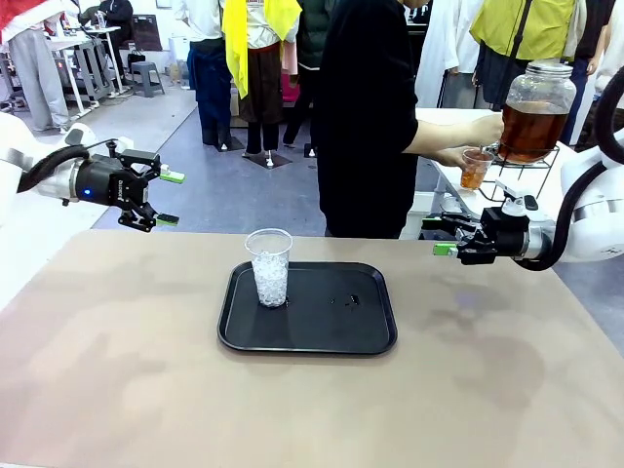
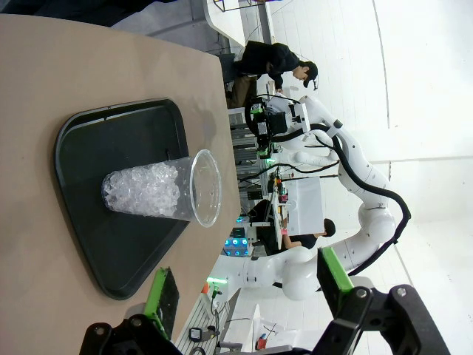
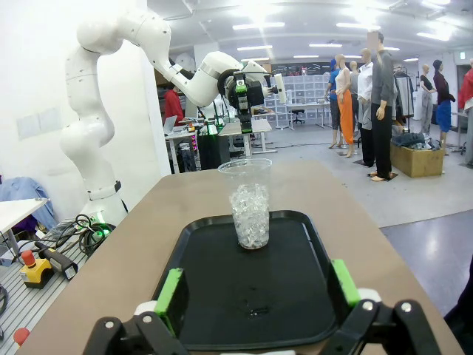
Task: Pour the drink into the iced cup.
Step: Pick up the iced cup indicated by the human and present it to them.
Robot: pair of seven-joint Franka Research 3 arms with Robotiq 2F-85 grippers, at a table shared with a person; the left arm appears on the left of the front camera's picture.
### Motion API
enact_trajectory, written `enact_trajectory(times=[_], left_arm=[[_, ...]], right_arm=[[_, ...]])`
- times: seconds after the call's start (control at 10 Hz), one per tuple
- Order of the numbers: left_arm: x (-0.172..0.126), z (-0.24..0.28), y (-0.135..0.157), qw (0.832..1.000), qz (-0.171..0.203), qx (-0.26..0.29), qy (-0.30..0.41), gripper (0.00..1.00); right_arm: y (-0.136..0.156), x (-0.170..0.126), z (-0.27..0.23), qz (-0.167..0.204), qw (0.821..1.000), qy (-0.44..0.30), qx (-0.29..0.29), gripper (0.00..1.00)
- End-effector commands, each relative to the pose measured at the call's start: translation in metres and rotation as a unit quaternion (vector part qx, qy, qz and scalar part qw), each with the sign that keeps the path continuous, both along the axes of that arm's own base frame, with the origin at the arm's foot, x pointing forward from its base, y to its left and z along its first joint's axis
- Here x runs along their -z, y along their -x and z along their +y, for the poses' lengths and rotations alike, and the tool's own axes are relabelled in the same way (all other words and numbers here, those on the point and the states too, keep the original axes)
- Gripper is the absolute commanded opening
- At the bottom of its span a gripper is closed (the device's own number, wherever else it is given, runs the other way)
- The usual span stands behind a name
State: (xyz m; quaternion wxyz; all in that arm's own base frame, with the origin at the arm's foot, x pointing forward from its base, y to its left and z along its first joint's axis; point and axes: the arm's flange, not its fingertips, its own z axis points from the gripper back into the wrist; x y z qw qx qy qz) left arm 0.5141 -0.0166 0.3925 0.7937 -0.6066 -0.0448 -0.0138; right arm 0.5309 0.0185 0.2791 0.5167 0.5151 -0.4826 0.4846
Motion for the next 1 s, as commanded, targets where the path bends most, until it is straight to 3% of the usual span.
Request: enact_trajectory(times=[0.0,0.9], left_arm=[[-0.0016,0.0001,0.0000,1.000,-0.001,0.000,0.000,1.00],[-0.0016,0.0001,0.0000,1.000,-0.001,0.000,0.000,1.00]], right_arm=[[0.0002,-0.0030,-0.0006,-0.003,1.000,-0.002,-0.001,1.00],[0.0002,-0.0030,-0.0006,-0.003,1.000,-0.002,-0.001,1.00]])
